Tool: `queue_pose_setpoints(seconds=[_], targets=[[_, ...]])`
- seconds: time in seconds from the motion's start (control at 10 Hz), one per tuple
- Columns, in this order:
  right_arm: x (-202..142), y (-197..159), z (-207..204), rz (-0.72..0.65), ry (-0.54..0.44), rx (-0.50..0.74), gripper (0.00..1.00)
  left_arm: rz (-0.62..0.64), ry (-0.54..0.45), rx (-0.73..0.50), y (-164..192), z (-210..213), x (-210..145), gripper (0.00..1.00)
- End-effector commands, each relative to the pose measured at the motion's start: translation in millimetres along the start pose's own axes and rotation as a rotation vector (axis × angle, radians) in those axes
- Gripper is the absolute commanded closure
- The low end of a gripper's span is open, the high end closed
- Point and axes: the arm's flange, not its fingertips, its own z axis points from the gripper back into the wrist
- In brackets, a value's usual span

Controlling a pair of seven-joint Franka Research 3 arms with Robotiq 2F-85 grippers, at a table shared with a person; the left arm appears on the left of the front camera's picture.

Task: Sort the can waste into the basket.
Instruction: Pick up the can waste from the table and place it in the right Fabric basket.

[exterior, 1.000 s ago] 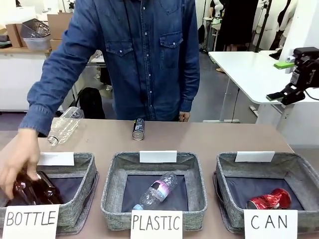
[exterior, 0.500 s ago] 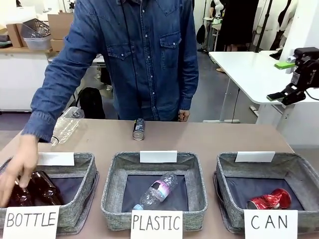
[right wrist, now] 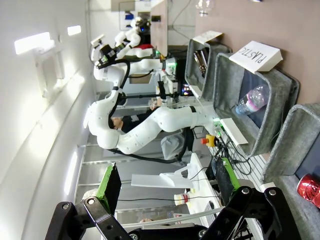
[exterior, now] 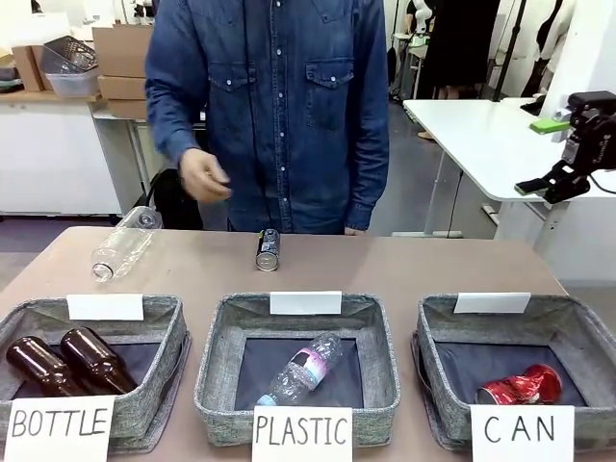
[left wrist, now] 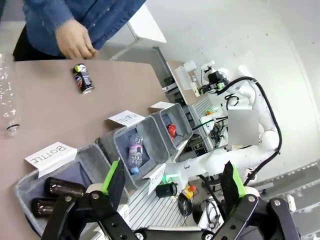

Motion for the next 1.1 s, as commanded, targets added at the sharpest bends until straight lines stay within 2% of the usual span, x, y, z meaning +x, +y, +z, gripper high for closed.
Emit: queue_pose_setpoints(seconds=[0.0, 0.2, 0.3, 0.4, 0.6, 0.7, 0.8, 0.9, 1.0], targets=[[-1, 1, 3, 0.021, 0.014, -0.002, 0.0, -0.023, 0.043, 0.014, 4, 1, -1, 0.0], [-1, 1, 3, 0.021, 0.014, -0.002, 0.0, -0.078, 0.165, 0.111, -5, -59, -3, 0.0], [-1, 1, 3, 0.021, 0.014, -0.002, 0.0, -0.122, 0.2, 0.201, -10, -95, -2, 0.0], [-1, 1, 3, 0.021, 0.014, -0.002, 0.0, -0.171, 0.243, 0.274, -16, -135, 0, 0.0], [-1, 1, 3, 0.021, 0.014, -0.002, 0.0, -0.251, 0.39, 0.351, -22, -228, 1, 0.0], [-1, 1, 3, 0.021, 0.014, -0.002, 0.0, -0.293, 0.412, 0.411, -22, -275, -3, 0.0], [-1, 1, 3, 0.021, 0.014, -0.002, 0.0, -0.319, 0.394, 0.388, -22, -320, -13, 0.0], [-1, 1, 3, 0.021, 0.014, -0.002, 0.0, -0.291, 0.456, 0.364, -20, -336, -21, 0.0], [-1, 1, 3, 0.021, 0.014, -0.002, 0.0, -0.328, 0.413, 0.368, -36, -296, -14, 0.0]])
